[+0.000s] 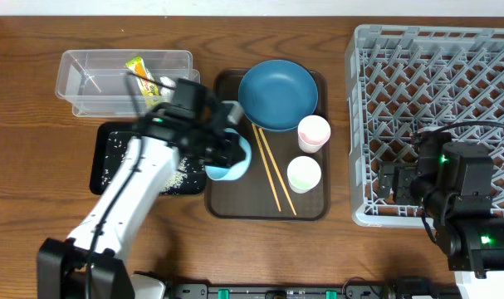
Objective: Sort waste into correct bins and load items into the dishwasher rack
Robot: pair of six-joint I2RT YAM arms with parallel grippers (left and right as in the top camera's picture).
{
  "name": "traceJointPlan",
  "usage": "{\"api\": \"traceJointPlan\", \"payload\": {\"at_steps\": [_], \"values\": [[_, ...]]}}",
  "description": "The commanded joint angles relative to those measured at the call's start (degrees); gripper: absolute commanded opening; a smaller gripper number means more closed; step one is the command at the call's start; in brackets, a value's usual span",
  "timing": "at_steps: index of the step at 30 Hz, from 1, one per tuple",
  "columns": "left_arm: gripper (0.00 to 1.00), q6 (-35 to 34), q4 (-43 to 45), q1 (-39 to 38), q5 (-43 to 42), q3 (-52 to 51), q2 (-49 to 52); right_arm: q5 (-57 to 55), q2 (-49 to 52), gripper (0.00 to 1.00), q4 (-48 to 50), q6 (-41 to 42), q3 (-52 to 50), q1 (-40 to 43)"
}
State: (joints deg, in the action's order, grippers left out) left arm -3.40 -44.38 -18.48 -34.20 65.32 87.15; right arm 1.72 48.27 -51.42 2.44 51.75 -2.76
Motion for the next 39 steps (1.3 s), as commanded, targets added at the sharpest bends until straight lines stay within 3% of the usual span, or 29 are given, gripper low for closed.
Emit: {"api": "traceJointPlan", "payload": {"at_steps": [1,7,15,19,23,26,31,39], "values": [[0.06,-1.73,0.63,-5.01,11.04,0.15,2.27,0.24,-0.26,0.99,-0.02,0.5,1.22,-0.26],[0.06,-2.8,2.78,-10.93,16.52,0.15,8.31,0.24,-0.26,0.99,-0.02,0.5,1.22,-0.26],[0.08,-3.15,4.07,-12.81,16.9,0.15,13.35,0.24,-0.26,0.99,0.0,0.5,1.22,-0.26],[0.17,-3.15,4.24,-12.85,16.9,0.15,13.38,0.24,-0.26,0.99,0.0,0.5,1.22,-0.26],[0.4,-3.13,4.39,-12.83,16.9,0.35,13.25,0.24,-0.26,0.99,0.0,0.52,1.22,-0.26],[0.49,-3.13,2.71,-12.83,16.9,2.03,12.59,0.24,-0.26,0.99,0.0,0.5,1.22,-0.26],[0.55,-3.13,-0.28,-12.83,16.92,7.32,8.9,0.24,-0.26,0.99,0.0,0.5,1.22,-0.26],[0.57,-3.13,3.58,-14.03,16.9,8.33,5.38,0.24,-0.26,0.99,0.02,0.5,1.22,-0.26]]}}
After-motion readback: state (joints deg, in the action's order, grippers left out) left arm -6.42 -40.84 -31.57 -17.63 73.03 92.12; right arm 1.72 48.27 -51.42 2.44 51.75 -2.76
